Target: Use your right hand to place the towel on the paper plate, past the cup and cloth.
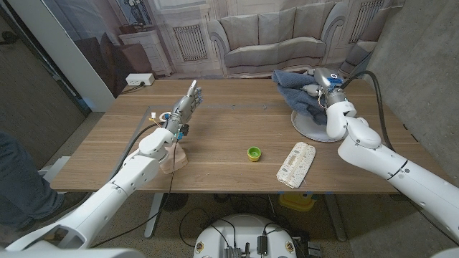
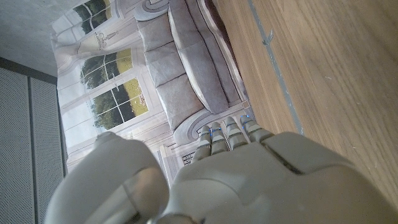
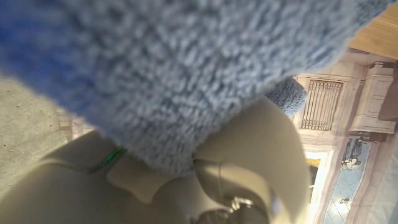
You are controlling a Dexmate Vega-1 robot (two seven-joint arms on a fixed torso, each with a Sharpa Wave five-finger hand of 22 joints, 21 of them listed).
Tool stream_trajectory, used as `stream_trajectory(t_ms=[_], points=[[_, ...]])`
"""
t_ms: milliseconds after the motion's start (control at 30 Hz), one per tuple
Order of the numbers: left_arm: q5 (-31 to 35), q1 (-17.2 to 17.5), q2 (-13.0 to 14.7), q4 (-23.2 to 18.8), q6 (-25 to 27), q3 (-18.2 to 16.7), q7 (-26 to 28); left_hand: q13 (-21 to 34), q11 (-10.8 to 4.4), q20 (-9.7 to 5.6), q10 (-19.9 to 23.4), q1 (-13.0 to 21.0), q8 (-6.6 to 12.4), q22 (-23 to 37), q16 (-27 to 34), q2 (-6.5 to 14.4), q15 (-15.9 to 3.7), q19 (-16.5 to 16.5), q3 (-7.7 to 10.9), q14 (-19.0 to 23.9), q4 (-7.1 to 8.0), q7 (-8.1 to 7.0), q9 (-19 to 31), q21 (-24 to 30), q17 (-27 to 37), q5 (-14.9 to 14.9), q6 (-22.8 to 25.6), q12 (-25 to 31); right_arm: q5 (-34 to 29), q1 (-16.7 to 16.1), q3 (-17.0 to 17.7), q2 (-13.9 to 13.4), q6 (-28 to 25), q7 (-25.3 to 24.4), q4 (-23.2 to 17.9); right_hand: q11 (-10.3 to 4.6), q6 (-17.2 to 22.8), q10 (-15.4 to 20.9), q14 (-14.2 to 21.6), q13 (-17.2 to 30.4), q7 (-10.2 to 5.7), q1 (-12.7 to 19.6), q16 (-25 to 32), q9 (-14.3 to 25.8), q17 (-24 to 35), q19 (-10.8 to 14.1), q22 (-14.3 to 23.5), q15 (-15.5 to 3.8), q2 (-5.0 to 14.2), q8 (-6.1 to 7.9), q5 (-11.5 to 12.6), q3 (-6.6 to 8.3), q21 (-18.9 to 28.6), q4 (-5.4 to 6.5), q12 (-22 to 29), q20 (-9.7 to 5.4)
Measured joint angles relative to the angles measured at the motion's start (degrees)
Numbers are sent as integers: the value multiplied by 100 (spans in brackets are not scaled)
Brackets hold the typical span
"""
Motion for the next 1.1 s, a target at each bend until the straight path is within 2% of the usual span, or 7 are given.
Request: stream_trajectory(t_ms=[333,633,900,1100], points=[[-4,-95,-73,147,-45,53,-91,0,0,0,0,0,0,0,0,0,0,0,0,0,0,0,0,0,0,0,0,0,63,-92,54,-106,-218,-49,-75,1,-1,-1,0,0,0,0,-15,2,-1,-32,0,0,0,-19,-17,0,40,0,-21,-32],[-4,-137,-109,216,-76,79,-127,0,22,0,22,-1,0,30,0,-1,0,0,-24,0,25,0,0,0,0,0,0,0,2,-81,-26,-150,-441,-112,-73,2,-2,-2,-11,1,0,0,-24,28,-4,-62,1,-11,0,-21,-17,-23,62,23,-21,-1],[4,-131,-104,198,-80,80,-116,0,22,0,22,-1,1,30,0,-1,0,0,-24,0,25,0,0,0,0,0,0,0,2,-67,-50,-155,-514,-189,31,-1,-2,1,-11,28,0,0,-26,27,-5,-62,1,-11,0,-33,-18,-23,67,23,-21,-1],[14,-99,-82,144,-78,75,-71,0,22,0,22,-1,1,30,0,-1,0,0,-24,0,25,0,0,0,0,-10,0,0,37,-27,-85,-131,-554,-264,188,-1,13,2,-11,29,-15,0,-33,27,-1,-61,-27,-11,0,-50,-18,-70,67,70,-21,-1]])
